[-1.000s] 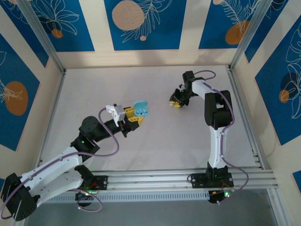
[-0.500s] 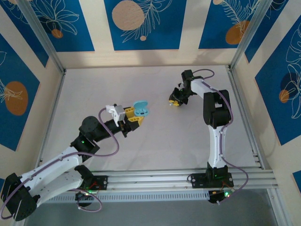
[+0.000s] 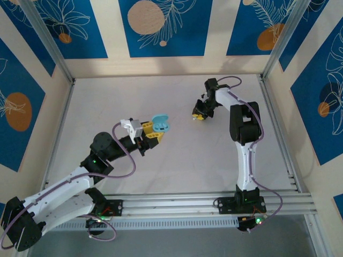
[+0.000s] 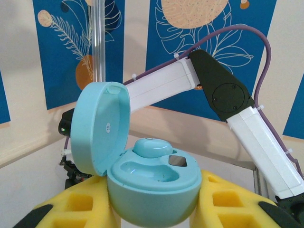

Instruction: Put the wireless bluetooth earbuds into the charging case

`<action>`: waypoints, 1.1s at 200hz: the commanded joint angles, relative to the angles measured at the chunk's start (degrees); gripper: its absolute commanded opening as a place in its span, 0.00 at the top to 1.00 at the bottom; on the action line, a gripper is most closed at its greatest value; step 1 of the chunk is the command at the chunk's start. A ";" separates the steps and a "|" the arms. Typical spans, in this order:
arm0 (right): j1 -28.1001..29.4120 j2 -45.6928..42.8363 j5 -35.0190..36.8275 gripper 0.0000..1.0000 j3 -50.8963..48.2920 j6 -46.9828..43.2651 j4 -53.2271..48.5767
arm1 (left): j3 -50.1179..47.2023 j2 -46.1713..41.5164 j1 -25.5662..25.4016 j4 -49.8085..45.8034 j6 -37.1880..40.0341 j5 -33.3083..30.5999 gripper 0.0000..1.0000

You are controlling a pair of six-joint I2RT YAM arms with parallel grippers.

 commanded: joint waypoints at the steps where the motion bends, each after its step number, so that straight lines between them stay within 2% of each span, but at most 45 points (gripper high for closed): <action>1: 1.89 1.90 2.02 0.80 1.45 -1.86 -0.04 | 0.53 -0.90 0.06 0.27 1.06 -0.54 0.75; 52: 5.46 -4.04 10.09 0.80 0.29 -5.79 -3.81 | 0.44 -1.03 0.06 0.17 1.15 -0.72 0.75; 89: 8.51 -10.14 13.66 0.80 -7.33 -7.13 -4.04 | 0.24 -1.00 0.02 0.29 1.08 -0.90 0.75; 158: 12.10 -31.07 11.20 0.80 -23.38 -2.53 -1.62 | -0.66 -0.50 0.01 -0.31 1.85 -2.90 0.75; 220: 13.99 -53.06 8.32 0.80 -27.22 3.67 -3.83 | -0.48 3.29 0.03 0.67 3.21 -3.91 0.75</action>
